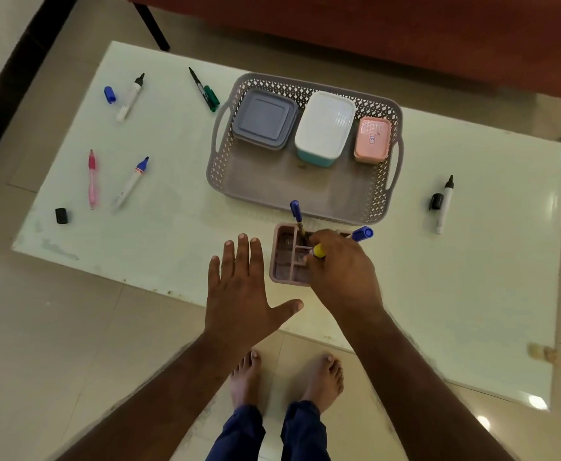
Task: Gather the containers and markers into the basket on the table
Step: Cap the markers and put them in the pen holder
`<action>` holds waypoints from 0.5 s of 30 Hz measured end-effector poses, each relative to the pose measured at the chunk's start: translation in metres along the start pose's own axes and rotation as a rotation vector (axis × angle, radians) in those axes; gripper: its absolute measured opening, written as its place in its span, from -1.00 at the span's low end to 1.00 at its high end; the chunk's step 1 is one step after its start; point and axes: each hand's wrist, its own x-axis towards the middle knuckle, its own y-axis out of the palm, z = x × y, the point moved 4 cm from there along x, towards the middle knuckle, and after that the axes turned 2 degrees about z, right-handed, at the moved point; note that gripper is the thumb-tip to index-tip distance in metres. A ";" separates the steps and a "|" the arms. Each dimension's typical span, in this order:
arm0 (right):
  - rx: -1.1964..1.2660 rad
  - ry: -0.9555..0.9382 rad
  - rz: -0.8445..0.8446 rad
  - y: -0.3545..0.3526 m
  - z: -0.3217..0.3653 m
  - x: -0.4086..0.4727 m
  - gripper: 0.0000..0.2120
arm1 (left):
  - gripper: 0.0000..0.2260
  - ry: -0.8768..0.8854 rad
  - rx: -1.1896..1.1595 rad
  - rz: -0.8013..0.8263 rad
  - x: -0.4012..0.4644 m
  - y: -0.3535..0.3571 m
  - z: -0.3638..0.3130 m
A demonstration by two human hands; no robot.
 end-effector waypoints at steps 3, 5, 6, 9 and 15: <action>-0.047 -0.025 0.052 0.011 0.003 0.005 -0.74 | 0.08 -0.008 0.003 0.030 0.004 0.004 -0.002; -0.047 -0.029 0.062 0.012 0.002 0.009 -0.76 | 0.09 -0.011 0.010 0.038 0.005 0.006 -0.004; -0.044 -0.030 0.066 0.013 0.002 0.010 -0.77 | 0.09 -0.012 0.010 0.041 0.005 0.006 -0.004; -0.029 -0.023 0.066 0.014 -0.002 0.012 -0.76 | 0.08 -0.010 0.000 0.049 0.004 0.006 -0.006; 0.033 -0.010 0.077 0.015 -0.009 0.013 -0.74 | 0.09 -0.035 -0.016 0.065 0.002 0.006 -0.007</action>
